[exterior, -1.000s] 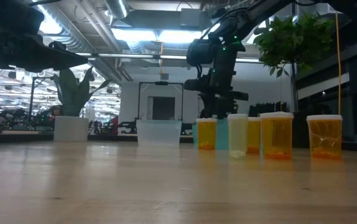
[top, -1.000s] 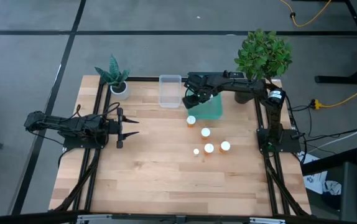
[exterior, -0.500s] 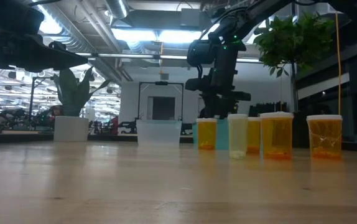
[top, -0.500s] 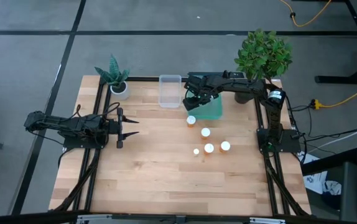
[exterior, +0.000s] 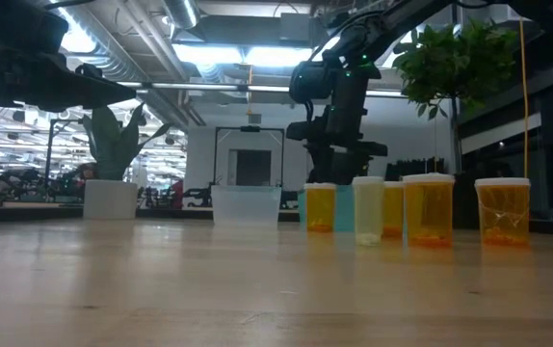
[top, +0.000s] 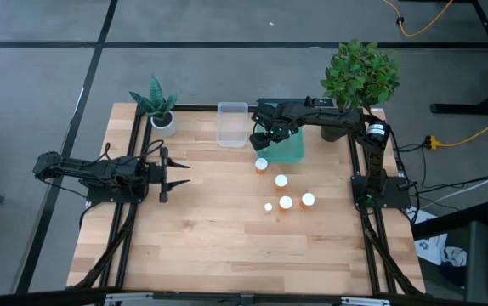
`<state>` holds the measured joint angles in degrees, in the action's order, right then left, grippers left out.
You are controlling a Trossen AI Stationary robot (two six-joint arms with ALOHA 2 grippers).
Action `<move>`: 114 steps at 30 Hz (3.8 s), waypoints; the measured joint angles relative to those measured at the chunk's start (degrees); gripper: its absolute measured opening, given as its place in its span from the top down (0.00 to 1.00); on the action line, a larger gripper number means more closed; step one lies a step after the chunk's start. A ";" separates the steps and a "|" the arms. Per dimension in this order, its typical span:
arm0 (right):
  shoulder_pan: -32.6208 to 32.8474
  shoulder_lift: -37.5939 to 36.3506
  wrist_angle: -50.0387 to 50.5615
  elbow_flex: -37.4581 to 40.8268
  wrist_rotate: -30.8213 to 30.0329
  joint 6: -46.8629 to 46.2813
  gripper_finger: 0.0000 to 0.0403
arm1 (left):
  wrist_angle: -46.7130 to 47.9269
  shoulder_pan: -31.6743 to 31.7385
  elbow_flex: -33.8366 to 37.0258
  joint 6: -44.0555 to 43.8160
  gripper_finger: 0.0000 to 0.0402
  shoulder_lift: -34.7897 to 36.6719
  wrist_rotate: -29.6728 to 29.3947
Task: Pick and place medicine bottles into bin by pill shape (circle, oval)
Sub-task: Put the blue tablet bottle into the blue bin, then put the yellow tablet bottle into the blue bin
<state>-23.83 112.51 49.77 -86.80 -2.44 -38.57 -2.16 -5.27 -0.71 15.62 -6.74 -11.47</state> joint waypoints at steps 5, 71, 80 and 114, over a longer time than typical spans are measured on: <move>0.00 0.00 0.01 -2.43 2.37 0.02 0.41 | 0.01 0.01 0.00 0.00 0.51 0.02 0.00; 46.68 0.00 17.54 -18.10 -2.68 -16.44 0.50 | -0.02 0.01 0.00 0.00 0.51 -0.01 -0.01; 44.58 0.00 18.80 -16.96 -8.05 -19.78 0.50 | 0.01 0.00 0.00 0.00 0.51 0.01 0.01; 38.62 -0.02 1.93 3.26 -4.58 -22.39 0.50 | 0.01 0.01 0.00 0.00 0.51 0.00 -0.01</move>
<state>14.79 112.49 51.70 -83.55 -7.02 -60.95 -2.15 -5.26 -0.71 15.62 -6.74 -11.48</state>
